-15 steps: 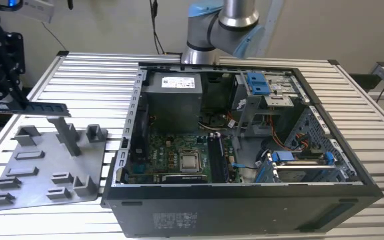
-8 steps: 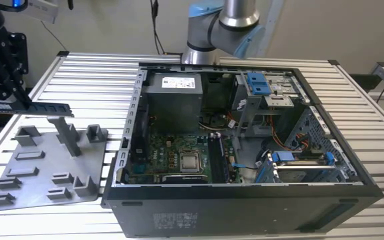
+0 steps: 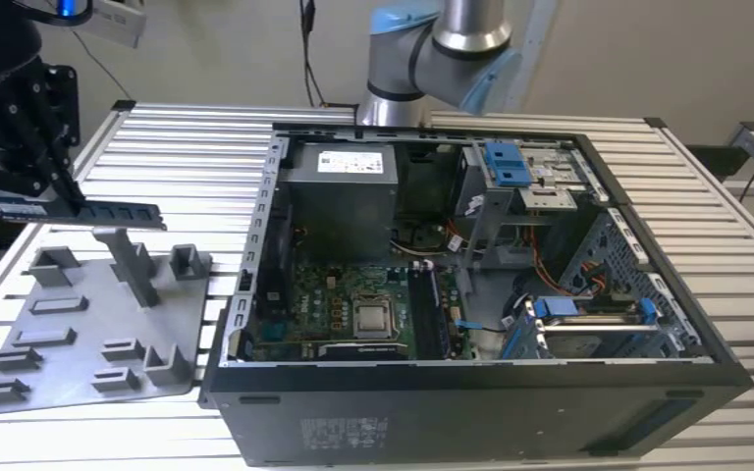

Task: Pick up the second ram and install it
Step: 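Pick up the second ram and move it above second insertion slot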

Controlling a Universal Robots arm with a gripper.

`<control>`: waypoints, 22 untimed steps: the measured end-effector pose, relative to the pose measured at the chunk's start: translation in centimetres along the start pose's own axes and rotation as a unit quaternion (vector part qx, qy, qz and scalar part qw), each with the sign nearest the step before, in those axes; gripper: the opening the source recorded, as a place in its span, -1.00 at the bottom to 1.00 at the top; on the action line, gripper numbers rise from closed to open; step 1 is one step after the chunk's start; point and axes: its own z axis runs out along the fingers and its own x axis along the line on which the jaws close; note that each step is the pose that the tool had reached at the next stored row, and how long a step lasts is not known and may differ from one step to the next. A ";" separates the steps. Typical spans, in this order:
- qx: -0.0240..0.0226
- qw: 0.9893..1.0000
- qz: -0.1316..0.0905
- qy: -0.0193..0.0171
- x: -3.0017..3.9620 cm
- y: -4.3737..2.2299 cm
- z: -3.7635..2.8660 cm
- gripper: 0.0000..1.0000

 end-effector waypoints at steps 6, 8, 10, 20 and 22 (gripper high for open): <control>-0.002 1.000 0.000 0.000 -0.09 -1.60 -0.03 -0.72; -0.002 1.000 0.000 0.000 -0.12 -2.17 -0.03 -0.72; -0.003 1.000 0.000 0.000 -0.16 -2.74 -0.05 -0.72; -0.005 1.000 0.001 0.000 -0.33 -5.79 -0.09 -0.72; -0.006 1.000 0.001 0.000 -0.36 -6.43 -0.11 -0.72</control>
